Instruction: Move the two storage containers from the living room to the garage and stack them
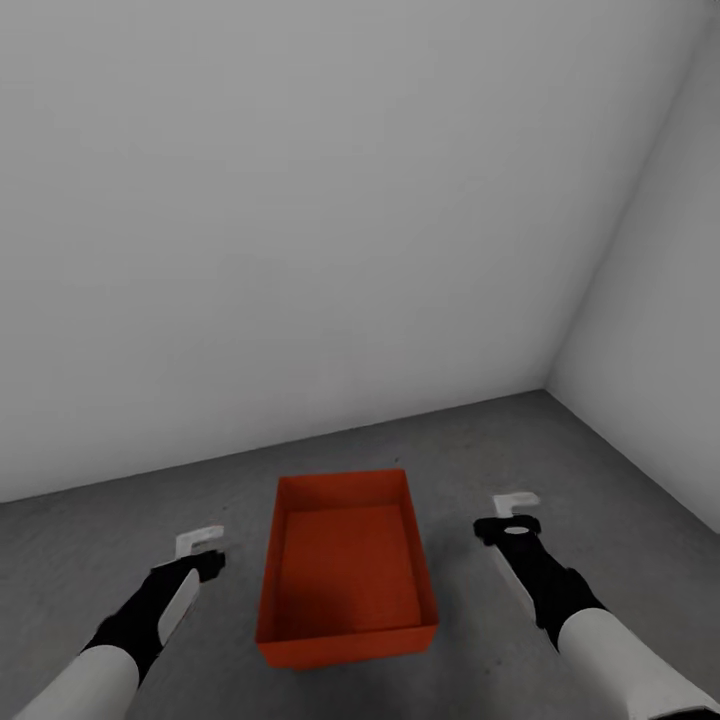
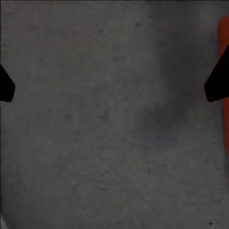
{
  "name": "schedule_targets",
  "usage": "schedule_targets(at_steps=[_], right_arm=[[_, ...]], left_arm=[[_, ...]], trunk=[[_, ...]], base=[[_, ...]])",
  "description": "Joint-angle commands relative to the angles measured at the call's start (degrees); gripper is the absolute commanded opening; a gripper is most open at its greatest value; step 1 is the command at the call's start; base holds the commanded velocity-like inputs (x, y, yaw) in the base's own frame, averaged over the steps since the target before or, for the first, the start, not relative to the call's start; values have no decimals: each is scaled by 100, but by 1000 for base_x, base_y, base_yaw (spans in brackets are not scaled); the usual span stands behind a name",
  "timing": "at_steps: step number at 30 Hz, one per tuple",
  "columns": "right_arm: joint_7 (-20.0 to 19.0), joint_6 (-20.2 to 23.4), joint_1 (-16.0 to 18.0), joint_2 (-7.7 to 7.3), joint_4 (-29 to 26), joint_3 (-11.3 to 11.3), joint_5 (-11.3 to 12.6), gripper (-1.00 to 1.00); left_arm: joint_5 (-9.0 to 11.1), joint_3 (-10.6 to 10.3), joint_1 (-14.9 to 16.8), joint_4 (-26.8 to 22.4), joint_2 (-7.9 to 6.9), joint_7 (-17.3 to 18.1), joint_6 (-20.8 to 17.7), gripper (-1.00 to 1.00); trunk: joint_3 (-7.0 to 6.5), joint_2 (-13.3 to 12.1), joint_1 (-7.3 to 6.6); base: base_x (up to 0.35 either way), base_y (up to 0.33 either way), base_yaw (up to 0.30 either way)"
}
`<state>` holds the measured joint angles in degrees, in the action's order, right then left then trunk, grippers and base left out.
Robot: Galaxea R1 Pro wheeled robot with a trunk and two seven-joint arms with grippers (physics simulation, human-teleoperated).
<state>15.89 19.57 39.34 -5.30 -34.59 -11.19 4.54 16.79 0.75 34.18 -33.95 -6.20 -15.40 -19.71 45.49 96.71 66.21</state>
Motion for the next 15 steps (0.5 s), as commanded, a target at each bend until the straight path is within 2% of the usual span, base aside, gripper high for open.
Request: schedule_targets(at_steps=[1, 2, 4, 6, 7, 12, 15], right_arm=[[41, 25, 3, -75, 67, -47, 55, 100], [9, 5, 3, -188, 254, -45, 60, 100], [-102, -48, 3, -301, 610, -43, 74, 100], [-231, -95, 3, -347, 857, -42, 98, 100], [-396, -137, 3, -376, 1079, -42, 116, 100], [-1010, -205, 3, -415, 1545, -40, 136, 100], [-1354, -225, 3, -434, 1801, -35, 141, 100]], left_arm=[[67, 2, 1, 104, -28, -22, -18, 100], [73, 12, 1, 361, -72, 1, 2, 100], [70, 23, 1, 795, -116, 38, 37, 100], [65, 25, 1, 1089, -138, 65, 56, 100], [64, 27, 1, 1371, -158, 83, 76, 100], [67, 30, 1, 2138, -187, 114, 262, 100], [73, 26, 1, 2689, -189, 122, 665, 100]], trunk=[[-14, -39, -23], [-32, -79, -45], [-67, -159, -89], [-103, -240, -133], [-121, -280, -155], [-211, -480, -265], [-265, -601, -331]], base=[[0, 0, 0], [0, 0, 0], [0, 0, 0], [0, 0, 0], [0, 0, 0], [0, 0, 0], [0, 0, 0]])
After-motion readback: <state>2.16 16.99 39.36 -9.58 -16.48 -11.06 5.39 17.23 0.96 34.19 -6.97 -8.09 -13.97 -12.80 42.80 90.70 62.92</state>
